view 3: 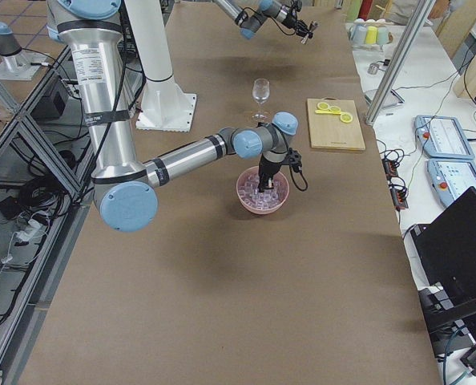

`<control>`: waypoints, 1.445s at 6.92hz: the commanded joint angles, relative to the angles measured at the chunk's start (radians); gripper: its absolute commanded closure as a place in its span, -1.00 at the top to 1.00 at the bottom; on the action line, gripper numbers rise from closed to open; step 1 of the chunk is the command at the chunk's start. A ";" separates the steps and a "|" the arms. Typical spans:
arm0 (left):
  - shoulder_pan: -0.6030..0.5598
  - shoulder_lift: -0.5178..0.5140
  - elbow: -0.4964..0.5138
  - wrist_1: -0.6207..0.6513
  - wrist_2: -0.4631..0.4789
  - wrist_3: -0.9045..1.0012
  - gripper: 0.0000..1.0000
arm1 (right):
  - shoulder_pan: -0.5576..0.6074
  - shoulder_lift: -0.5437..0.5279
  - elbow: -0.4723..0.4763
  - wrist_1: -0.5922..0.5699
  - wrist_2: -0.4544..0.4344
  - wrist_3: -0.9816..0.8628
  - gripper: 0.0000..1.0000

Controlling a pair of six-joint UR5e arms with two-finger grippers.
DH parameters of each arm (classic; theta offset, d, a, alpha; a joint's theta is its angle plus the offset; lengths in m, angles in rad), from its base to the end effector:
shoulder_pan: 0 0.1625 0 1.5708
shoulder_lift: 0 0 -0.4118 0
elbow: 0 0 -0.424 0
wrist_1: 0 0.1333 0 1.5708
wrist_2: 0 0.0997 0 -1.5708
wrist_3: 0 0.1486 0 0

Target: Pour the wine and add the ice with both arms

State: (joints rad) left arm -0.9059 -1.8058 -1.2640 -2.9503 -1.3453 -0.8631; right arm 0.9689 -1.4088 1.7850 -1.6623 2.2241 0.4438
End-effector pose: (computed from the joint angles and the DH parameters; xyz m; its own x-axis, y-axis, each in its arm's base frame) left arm 0.2913 -0.6415 0.5348 0.7072 0.1250 -0.6959 0.5798 0.4609 0.6719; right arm -0.2984 -0.5103 0.4984 0.7372 -0.1935 0.6474 0.2512 0.9679 0.0032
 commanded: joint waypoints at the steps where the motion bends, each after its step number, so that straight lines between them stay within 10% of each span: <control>1: -0.002 -0.006 0.000 0.007 0.000 0.001 -1.00 | 0.036 0.016 0.007 -0.001 0.038 -0.004 -1.00; 4: -0.002 -0.013 0.009 0.025 0.000 -0.002 -1.00 | 0.080 0.019 0.030 -0.001 0.094 -0.008 -1.00; 5: -0.004 -0.015 0.030 0.031 0.002 -0.022 -1.00 | 0.083 0.019 0.034 -0.001 0.094 -0.007 -0.69; 6: -0.004 -0.021 0.076 0.058 0.002 -0.045 -1.00 | 0.088 0.019 0.043 -0.001 0.092 -0.001 0.98; 10: 0.011 -0.061 0.147 0.019 0.151 -0.109 -1.00 | 0.088 0.010 0.060 0.001 0.082 0.000 1.00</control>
State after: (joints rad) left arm -0.9021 -1.8530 -1.1387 -2.9064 -1.2594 -0.9669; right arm 1.0568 -1.3980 1.8427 -1.6625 2.3096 0.4432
